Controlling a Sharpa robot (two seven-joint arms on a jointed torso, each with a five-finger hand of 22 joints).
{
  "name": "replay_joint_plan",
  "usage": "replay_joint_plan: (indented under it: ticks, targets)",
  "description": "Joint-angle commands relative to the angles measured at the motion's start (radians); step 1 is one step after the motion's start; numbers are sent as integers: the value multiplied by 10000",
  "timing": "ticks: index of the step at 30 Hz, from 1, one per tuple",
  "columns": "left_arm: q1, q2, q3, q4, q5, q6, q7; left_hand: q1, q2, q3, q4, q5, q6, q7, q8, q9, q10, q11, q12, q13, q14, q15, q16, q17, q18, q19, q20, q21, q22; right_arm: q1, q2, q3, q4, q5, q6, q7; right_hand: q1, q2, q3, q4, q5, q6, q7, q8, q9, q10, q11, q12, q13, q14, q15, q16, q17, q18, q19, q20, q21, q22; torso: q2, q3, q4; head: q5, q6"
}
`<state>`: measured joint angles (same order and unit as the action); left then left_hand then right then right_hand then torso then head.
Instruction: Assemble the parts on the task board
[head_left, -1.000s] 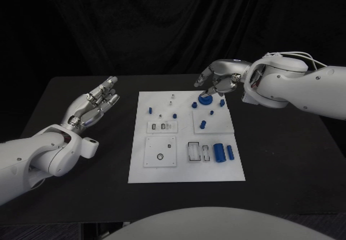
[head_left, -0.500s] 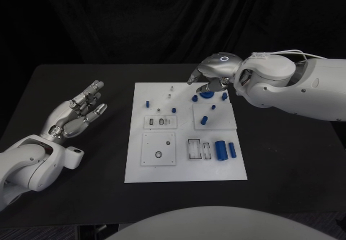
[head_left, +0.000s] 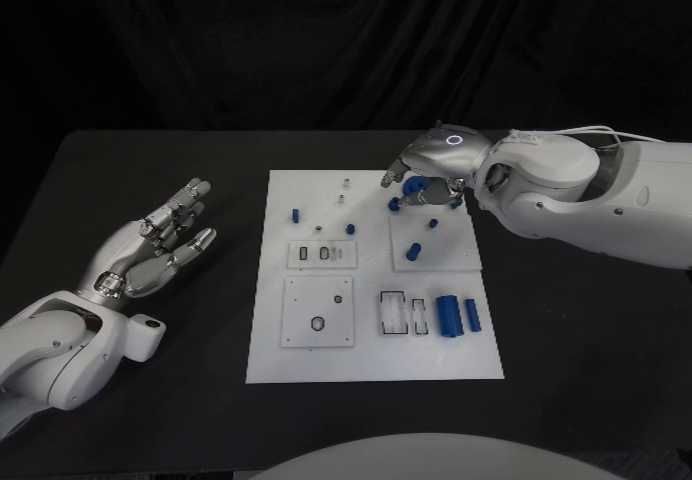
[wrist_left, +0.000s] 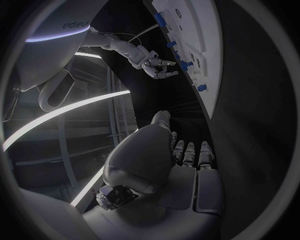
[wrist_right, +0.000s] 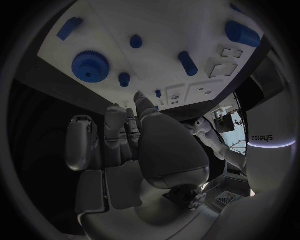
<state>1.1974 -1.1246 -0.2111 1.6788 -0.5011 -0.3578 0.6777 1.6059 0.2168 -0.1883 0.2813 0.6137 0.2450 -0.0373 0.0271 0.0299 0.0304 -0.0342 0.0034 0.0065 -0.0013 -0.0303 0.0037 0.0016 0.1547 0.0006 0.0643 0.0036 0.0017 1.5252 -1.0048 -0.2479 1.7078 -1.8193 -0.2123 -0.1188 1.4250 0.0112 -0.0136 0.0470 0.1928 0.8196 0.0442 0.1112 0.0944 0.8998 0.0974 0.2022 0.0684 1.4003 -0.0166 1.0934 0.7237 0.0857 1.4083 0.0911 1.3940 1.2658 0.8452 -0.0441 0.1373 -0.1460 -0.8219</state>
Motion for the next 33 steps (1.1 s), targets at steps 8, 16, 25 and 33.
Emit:
replay_joint_plan:
  ticks: [8,16,25,33]
  targets:
    - [70,19,14,57,-80,27,2198,96,-48,63,-7,83,51,27,27,6,-6,15,32,4,13,-116,-37,-16,193,-6,-15,-36,-17,21,-149,5,105,-213,394,-465,-33,-114,255,68,557,61,-28,-99,25,117,15,-252,6,33,-15,-54,-35,-158,25,-11,31,4,159,-35,64,-93,74]
    - [85,97,15,32,-80,154,2142,142,-67,97,-6,95,-1,42,18,-1,-34,76,26,-2,13,-79,-37,-16,186,-6,6,-36,-17,18,-118,4,-29,231,614,-554,-27,-215,462,102,649,-80,-194,-213,20,36,-6,-413,49,-30,-34,-161,-81,-132,-60,-24,-53,-73,169,-64,61,-102,73]
    - [88,175,14,-46,163,305,2113,172,-63,131,-3,104,-12,45,18,-1,-51,125,24,-5,13,-41,-37,-16,178,-6,36,-36,-17,11,43,4,-324,323,439,-392,150,-282,956,-7,1583,226,-154,-108,146,143,-15,-472,118,12,-49,-89,137,-150,-19,-39,-10,65,151,-85,41,-79,33]
    - [88,249,12,-178,251,387,2118,204,-56,173,-3,121,-23,24,19,-1,-67,175,21,-7,13,-10,-37,-16,173,-6,64,-36,-17,-10,239,3,-673,335,146,-118,115,-317,1141,23,1563,288,-102,-101,190,335,-19,-407,155,71,-49,18,321,-179,50,-41,68,209,142,-102,29,-51,59]
